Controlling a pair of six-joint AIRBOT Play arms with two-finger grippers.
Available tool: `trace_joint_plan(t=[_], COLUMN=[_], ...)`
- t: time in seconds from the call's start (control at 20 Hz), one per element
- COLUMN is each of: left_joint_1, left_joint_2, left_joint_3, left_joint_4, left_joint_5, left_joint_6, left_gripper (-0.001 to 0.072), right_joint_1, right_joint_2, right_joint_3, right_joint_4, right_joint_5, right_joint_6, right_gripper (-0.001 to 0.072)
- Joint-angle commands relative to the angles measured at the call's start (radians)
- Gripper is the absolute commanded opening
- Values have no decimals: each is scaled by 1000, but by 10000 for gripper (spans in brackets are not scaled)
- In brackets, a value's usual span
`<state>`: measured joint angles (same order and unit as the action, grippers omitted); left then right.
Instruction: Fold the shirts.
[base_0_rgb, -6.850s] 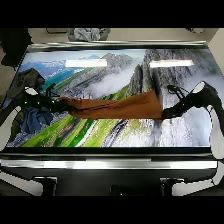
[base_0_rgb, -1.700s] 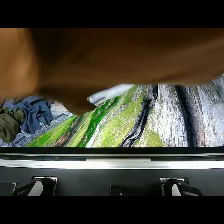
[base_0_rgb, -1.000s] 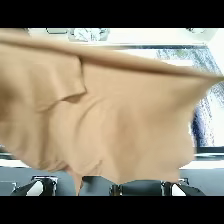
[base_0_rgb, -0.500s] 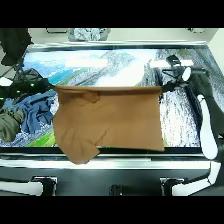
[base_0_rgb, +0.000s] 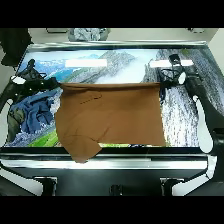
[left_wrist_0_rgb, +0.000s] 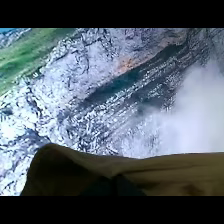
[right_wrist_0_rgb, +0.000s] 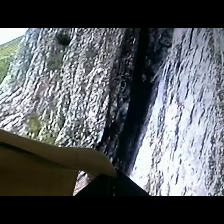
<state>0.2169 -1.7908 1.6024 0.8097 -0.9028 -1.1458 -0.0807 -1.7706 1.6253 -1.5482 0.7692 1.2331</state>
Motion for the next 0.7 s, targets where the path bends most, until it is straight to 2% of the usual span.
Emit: trace_joint_plan(t=[0.0, 0.15, 0.25, 0.5, 0.65], left_joint_1=[21, 8, 6, -11, -22], left_joint_2=[63, 58, 53, 40, 11], left_joint_3=[6, -18, -54, -74, -74], left_joint_4=[130, 360, 392, 391, 391], left_joint_5=[-238, -460, -532, -567, -567], left_joint_6=[-110, -225, -232, -234, -272], left_gripper=[27, 27, 28, 28, 29], right_joint_1=[-4, -3, -3, -3, -3], right_joint_2=[70, 55, 28, -2, -44], right_joint_3=[0, -10, -11, -11, -11], right_joint_4=[-9, -7, -6, 71, 132], right_joint_5=[301, 489, 556, 642, 687], right_joint_6=[-104, -127, -132, -146, -145], right_gripper=[37, 39, 39, 38, 37])
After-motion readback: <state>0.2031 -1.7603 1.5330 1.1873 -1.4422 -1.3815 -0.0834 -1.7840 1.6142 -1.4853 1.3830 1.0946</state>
